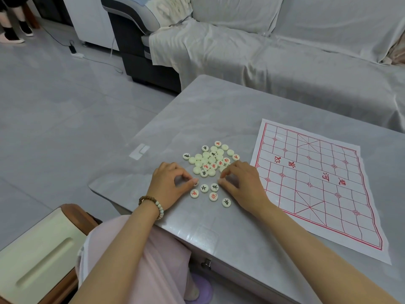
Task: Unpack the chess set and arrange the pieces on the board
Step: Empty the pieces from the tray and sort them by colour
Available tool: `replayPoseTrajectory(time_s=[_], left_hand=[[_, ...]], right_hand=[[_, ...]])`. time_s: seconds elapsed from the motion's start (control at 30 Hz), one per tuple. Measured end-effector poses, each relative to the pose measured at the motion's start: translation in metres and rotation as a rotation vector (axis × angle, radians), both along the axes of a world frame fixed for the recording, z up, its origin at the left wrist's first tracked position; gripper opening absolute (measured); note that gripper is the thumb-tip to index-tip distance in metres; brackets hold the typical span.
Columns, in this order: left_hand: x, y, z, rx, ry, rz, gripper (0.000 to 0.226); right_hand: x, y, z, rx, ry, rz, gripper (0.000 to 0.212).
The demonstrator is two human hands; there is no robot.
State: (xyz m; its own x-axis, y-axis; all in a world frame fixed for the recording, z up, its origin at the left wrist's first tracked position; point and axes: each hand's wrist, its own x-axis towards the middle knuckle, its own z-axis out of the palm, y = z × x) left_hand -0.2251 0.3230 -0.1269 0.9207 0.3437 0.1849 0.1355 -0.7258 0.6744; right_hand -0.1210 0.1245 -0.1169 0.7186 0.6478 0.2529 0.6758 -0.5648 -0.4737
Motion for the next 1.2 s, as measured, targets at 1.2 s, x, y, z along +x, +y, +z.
replayPoseTrajectory(time_s=[1.2], left_hand=[[0.02,0.001,0.008,0.019,0.006,0.117,0.014]], right_hand=[[0.018,0.008,0.002,0.029,0.041,-0.084,0.019]])
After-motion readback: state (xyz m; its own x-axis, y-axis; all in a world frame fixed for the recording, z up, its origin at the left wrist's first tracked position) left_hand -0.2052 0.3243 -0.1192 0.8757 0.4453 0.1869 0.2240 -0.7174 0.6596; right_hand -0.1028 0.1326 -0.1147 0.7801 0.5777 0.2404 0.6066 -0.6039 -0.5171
